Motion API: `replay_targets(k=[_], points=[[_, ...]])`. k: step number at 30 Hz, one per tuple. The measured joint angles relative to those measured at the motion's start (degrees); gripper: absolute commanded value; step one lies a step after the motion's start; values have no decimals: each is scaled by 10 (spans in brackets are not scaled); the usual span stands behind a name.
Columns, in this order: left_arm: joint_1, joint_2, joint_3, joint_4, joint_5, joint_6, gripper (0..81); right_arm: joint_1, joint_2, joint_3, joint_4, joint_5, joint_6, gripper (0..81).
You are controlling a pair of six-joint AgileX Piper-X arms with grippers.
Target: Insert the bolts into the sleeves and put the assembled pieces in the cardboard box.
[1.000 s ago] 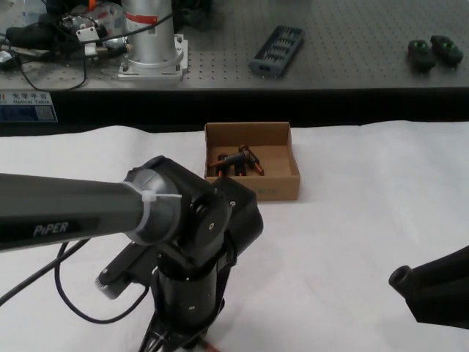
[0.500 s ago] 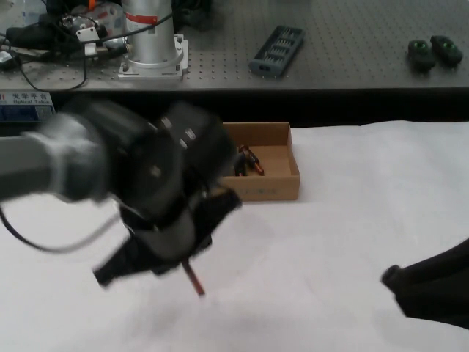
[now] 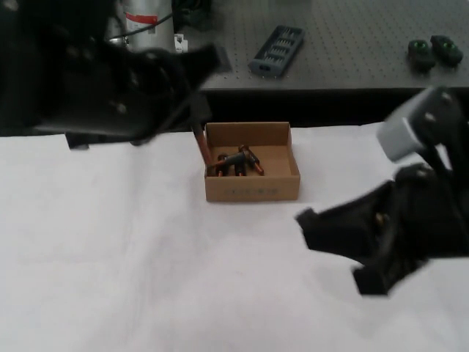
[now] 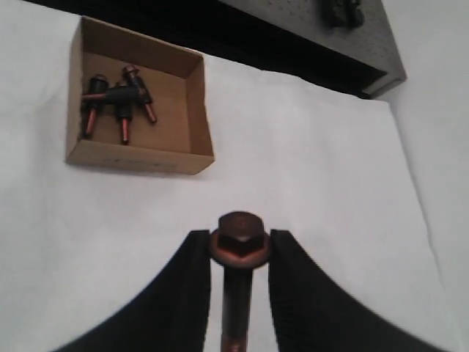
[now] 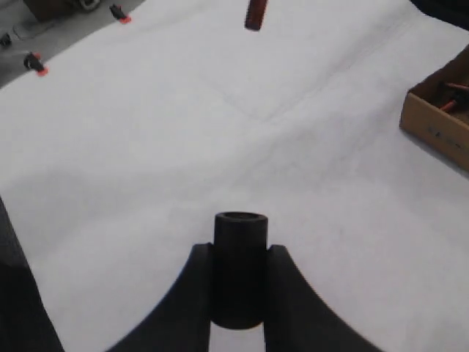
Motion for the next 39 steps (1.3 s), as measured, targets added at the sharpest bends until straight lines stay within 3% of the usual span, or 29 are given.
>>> replay_targets(k=[5,13,28,39], points=[[19,-14,0,-3,85,42,6,0,25,-2,-73,-17,50,19],[24,-15,0,-76,180,85,6,15,57,-23,-80,-23,57,19],[24,-15,0,-96,191,85,6,25,89,-36,-144,-5,99,19],[24,-15,0,-101,163,85,6,25,102,-42,-194,14,127,19]])
